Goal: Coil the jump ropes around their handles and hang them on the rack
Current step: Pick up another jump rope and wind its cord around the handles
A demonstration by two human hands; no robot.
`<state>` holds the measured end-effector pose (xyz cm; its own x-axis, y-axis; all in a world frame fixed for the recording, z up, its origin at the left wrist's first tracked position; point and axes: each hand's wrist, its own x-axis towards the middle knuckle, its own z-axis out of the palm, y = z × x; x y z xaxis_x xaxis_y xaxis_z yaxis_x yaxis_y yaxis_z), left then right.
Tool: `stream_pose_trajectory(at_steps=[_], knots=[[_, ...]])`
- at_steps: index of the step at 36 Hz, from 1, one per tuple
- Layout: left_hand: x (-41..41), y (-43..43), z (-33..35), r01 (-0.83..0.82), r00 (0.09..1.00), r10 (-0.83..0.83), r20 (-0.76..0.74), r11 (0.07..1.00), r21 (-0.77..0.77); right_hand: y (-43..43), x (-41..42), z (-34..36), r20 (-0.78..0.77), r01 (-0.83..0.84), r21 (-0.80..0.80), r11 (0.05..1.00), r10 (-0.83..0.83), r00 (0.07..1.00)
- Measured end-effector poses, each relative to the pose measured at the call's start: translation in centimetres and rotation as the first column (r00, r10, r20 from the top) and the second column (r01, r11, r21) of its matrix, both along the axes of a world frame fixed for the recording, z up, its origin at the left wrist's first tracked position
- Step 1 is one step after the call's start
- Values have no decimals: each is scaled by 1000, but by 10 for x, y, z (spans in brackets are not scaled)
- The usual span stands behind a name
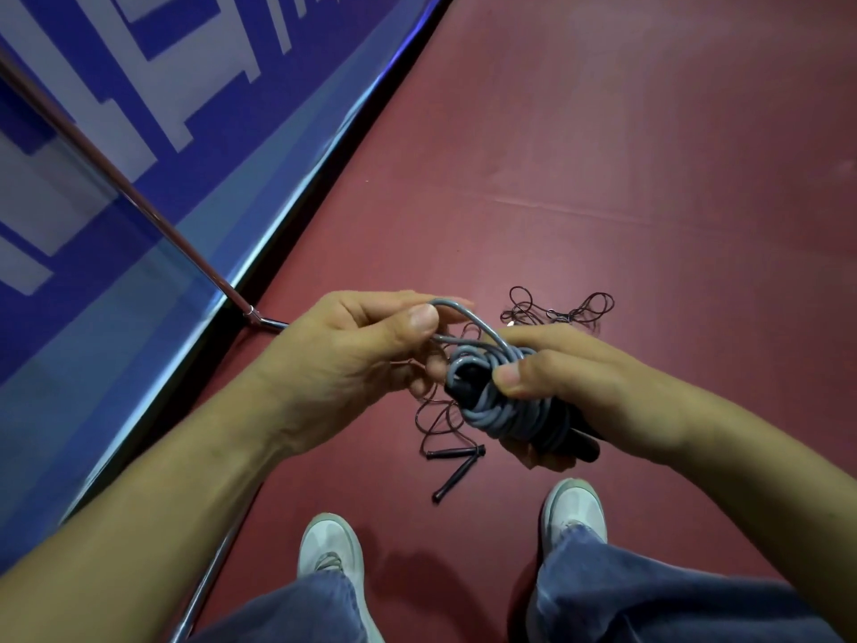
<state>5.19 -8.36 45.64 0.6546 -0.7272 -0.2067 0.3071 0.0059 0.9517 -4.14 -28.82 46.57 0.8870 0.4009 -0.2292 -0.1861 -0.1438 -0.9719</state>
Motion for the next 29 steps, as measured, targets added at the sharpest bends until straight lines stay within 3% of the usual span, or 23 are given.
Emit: stream_pose_trajectory(at_steps=[2, 5, 10, 17, 20, 23, 26, 29], knots=[[-2, -3, 2, -83, 995, 83, 51, 997, 7, -1, 3, -3, -47, 1, 51, 999, 2, 999], [-2, -5, 7, -165, 966, 155, 208, 986, 29, -3, 5, -8, -32, 59, -56, 997, -61, 998], [-4, -5, 9, -198, 889, 137, 438, 976, 96, -5, 4, -12, -92, 29, -87, 996, -37, 995], [-4, 0, 10, -68, 878, -56, 475, 969, 238, -7, 3, -9, -110, 2, -78, 997, -11, 994], [-3, 0, 11, -74, 877, -50, 478, 969, 237, -6, 3, -10, -101, -15, -79, 997, 7, 995], [-5, 0, 12, -109, 924, 54, 379, 986, 124, -5, 5, -14, -78, -2, -114, 993, -7, 997], [-8, -5, 11, -181, 968, 179, 175, 984, -4, -6, 6, -17, -26, 62, -211, 975, -69, 997], [-12, -14, 6, -291, 956, 290, -40, 956, -33, -4, 8, -17, 50, 111, -319, 941, -101, 994]])
